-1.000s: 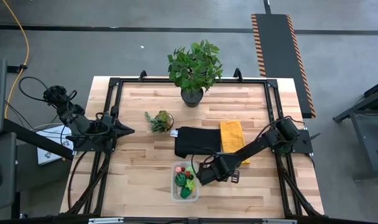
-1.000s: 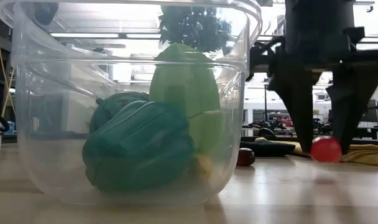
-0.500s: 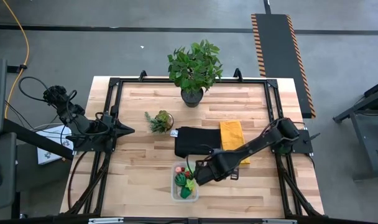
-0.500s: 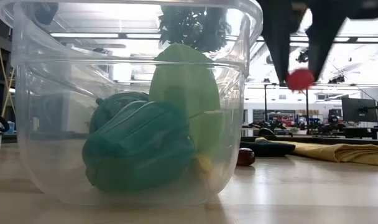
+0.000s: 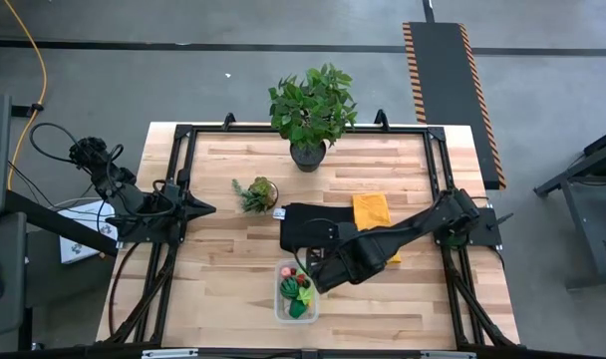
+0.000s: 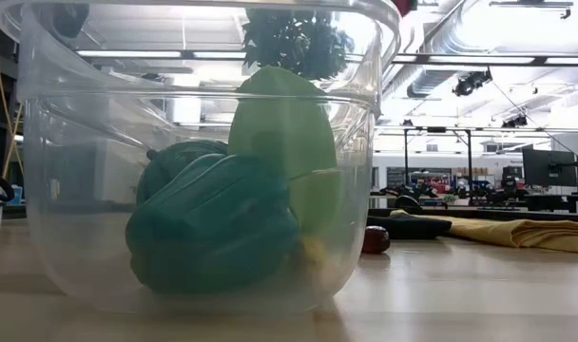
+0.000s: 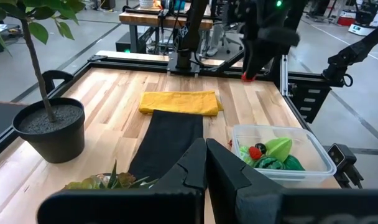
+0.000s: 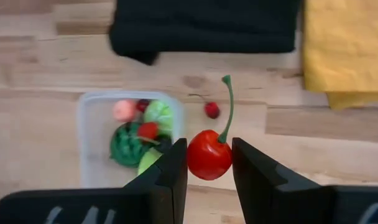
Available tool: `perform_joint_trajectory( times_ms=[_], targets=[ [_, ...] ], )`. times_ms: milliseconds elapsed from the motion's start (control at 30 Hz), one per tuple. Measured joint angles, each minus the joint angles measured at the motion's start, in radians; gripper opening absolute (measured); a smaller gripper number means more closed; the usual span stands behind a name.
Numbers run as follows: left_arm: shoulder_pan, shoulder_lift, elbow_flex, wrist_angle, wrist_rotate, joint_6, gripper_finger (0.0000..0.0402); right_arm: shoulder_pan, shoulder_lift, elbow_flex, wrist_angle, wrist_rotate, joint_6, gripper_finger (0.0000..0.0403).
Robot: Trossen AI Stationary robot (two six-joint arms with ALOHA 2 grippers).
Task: Pick and placing Produce into tupperware
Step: Put the right red cherry into the bin
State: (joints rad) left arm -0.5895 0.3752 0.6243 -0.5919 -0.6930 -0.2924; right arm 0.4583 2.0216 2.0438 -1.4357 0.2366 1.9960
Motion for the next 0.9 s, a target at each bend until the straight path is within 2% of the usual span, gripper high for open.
perform_joint_trajectory(
  times_ms=[167,500,767,900],
  targets=[
    [0.000,0.000,0.000,0.000,0.000,0.000,0.0001,0.000,0.000,0.071,-0.001,0.045,-0.114,0.0092],
    [0.000,0.000,0.000,0.013,0.000,-0.039,0.0001,0.000,0.000,0.186,0.009,0.044,-0.424,0.0092],
    [0.000,0.000,0.030,0.022,0.000,-0.186,0.0001,0.000,0.001,0.194,0.234,0.011,-0.811,0.0092],
    [0.000,0.000,0.057,0.023,0.000,-0.245,0.0001,-0.011,0.002,0.194,0.304,-0.017,-0.949,0.0092]
  ],
)
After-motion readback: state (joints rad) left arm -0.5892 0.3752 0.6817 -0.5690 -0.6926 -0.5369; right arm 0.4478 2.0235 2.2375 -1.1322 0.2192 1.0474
